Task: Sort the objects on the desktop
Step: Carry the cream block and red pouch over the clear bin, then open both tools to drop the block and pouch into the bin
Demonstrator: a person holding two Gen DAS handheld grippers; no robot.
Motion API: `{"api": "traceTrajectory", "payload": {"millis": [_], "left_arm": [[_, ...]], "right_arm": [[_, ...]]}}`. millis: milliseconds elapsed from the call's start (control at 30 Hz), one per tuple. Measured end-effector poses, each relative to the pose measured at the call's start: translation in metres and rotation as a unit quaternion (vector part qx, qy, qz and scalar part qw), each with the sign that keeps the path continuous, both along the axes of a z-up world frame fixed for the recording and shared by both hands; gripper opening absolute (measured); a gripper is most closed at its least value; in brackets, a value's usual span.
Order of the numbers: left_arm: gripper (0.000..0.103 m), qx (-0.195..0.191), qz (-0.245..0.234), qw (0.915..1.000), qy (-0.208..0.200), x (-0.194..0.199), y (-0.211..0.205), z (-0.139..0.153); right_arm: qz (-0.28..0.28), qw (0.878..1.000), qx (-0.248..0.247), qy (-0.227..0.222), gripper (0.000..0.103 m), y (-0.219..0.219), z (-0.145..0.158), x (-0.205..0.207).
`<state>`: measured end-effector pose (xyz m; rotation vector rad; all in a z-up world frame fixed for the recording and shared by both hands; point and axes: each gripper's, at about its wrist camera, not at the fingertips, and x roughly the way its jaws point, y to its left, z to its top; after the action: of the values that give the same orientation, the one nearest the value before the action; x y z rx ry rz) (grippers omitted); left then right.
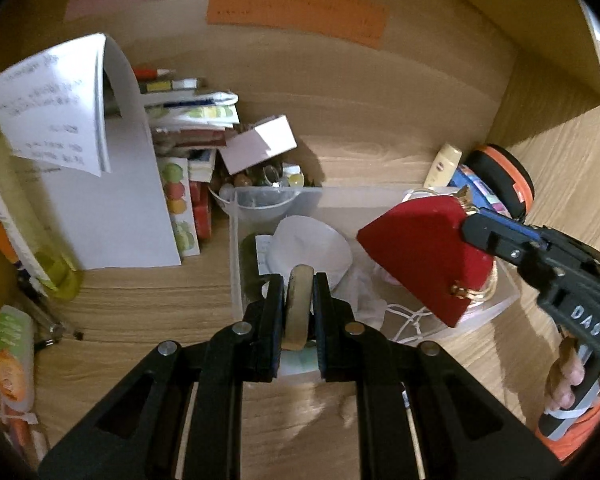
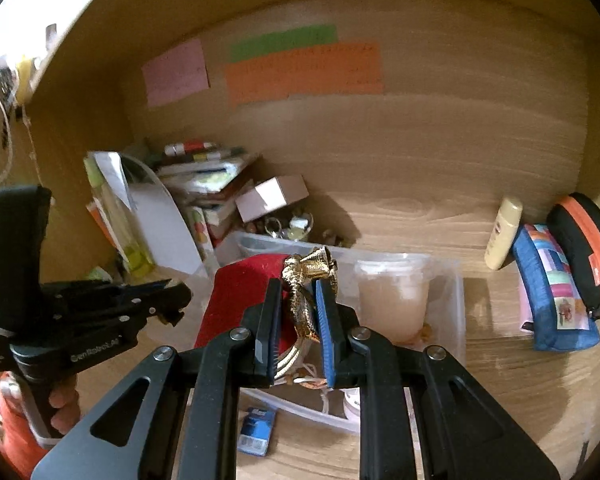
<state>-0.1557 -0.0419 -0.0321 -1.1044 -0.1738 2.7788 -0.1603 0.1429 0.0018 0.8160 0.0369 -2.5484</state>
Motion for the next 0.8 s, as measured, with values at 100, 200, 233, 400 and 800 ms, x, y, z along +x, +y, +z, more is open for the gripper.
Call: {"api": "traceTrajectory", "payload": {"millis": [100, 200, 233, 400, 800], "left_arm": [[0.013, 0.002, -0.004, 1.0, -0.008, -0.005, 0.001, -0.006], [0.013, 0.002, -0.007, 0.9999, -0.014, -0.008, 0.002, -0.011], [0.013, 0.008, -0.012, 0.9997, -0.018, -0.009, 0.002, -0.012], [0.013, 0.01, -0.017, 0.9994, -0.029, -0.015, 0.002, -0.019], [0.013, -0.004, -0.021, 0.9994, -0.027, -0.012, 0.007, -0.019]], "right_arm": [[-0.009, 1.0, 0.025, 0.002, 0.015, -0.009, -0.01, -0.006], [0.0, 0.999, 0.038, -0.008, 0.015, -0.017, -0.021, -0.011], [0.002, 0.999, 0.044, -0.011, 0.015, -0.02, -0.024, -0.012], [-0.006, 0.997, 0.078, -0.012, 0.016, -0.03, -0.036, -0.016], [-0.008, 0.993, 0.122, 0.007, 0.028, -0.043, -0.037, -0.009]]}}
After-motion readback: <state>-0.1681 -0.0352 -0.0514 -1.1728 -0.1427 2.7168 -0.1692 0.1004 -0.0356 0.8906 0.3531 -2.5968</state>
